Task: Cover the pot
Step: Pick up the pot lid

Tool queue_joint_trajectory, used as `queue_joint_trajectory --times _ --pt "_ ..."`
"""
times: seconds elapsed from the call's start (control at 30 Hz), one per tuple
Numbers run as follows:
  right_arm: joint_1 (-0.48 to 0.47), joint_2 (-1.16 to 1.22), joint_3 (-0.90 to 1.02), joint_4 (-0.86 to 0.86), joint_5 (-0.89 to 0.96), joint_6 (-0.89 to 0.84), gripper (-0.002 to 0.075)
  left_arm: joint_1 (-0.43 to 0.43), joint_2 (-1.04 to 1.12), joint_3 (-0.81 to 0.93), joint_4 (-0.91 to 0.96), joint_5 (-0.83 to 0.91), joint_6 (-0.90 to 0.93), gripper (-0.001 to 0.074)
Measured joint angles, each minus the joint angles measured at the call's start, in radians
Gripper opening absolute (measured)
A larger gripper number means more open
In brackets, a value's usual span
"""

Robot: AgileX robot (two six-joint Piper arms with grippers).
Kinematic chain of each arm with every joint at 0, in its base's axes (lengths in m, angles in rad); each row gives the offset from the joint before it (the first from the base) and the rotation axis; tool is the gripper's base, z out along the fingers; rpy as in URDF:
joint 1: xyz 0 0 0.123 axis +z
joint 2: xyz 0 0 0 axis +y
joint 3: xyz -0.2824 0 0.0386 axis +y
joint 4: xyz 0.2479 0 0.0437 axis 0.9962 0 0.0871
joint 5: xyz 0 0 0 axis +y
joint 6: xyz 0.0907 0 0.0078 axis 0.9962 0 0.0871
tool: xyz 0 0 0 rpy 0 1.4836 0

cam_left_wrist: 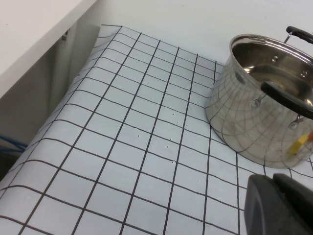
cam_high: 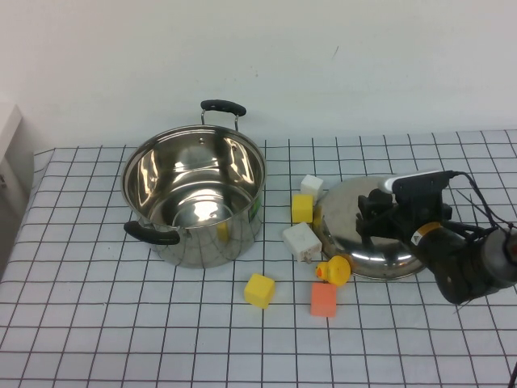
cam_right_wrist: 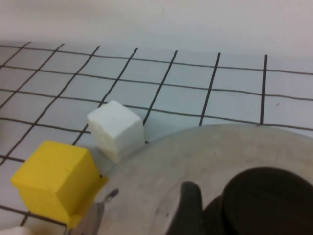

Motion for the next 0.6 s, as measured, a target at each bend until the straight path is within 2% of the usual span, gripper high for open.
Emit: queue_joint_trajectory --times 0.13,0.3,0.47,0.6 --pt "0.0 0.018 -0.023 0.0 0.009 0.0 0.0508 0.0 0.0 0.0 0.0 0.0 0.0 -0.0003" --pt "0.0 0.02 -0.029 -0.006 0.007 -0.004 0.0347 0.0 0.0 0.0 0.0 0.0 0.0 -0.0003" --pt "-0.002 -0.021 -0.026 -0.012 0.055 -0.006 0.0348 0.0 0.0 0.0 0.0 0.0 0.0 -0.0003" --pt "-0.001 -0.151 -0.021 -0.077 0.16 -0.004 0.0348 0.0 0.0 0.0 0.0 0.0 -0.003 -0.0003"
